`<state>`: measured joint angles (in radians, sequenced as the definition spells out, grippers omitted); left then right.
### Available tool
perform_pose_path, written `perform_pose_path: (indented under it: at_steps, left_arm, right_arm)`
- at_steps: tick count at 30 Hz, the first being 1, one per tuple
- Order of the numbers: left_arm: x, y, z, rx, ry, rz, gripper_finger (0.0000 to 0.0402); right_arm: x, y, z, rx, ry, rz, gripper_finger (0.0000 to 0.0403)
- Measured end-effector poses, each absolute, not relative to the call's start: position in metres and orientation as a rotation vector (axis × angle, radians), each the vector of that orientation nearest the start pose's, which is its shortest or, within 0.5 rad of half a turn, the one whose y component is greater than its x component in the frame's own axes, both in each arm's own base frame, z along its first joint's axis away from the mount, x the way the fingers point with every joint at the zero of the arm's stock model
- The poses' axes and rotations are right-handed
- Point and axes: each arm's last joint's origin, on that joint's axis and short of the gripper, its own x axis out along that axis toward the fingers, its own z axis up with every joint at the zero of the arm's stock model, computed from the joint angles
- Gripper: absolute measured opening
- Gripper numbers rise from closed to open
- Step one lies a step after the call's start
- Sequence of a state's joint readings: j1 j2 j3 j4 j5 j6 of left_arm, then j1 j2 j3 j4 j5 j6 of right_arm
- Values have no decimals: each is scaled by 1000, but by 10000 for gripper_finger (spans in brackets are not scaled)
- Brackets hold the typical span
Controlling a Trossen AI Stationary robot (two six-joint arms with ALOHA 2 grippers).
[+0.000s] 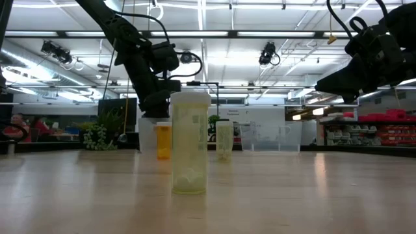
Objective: Pick and place medicine bottles into bin by pill shape (circle, oval)
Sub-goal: Put the large orange pill bottle into the left transparent bin, then put the small orange pill bottle into the right transparent bin
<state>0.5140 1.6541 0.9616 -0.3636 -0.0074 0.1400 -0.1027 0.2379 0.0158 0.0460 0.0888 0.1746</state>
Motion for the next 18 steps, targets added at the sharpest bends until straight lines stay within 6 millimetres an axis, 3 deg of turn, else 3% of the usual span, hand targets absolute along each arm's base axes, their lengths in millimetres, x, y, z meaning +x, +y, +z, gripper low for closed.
perform_pose_path:
  at_steps: [18]
  left_arm:
    - [276, 156, 192, -103, 1028, 405, 282]
  right_arm:
    - [110, -14, 153, 175, 159, -206, 95]
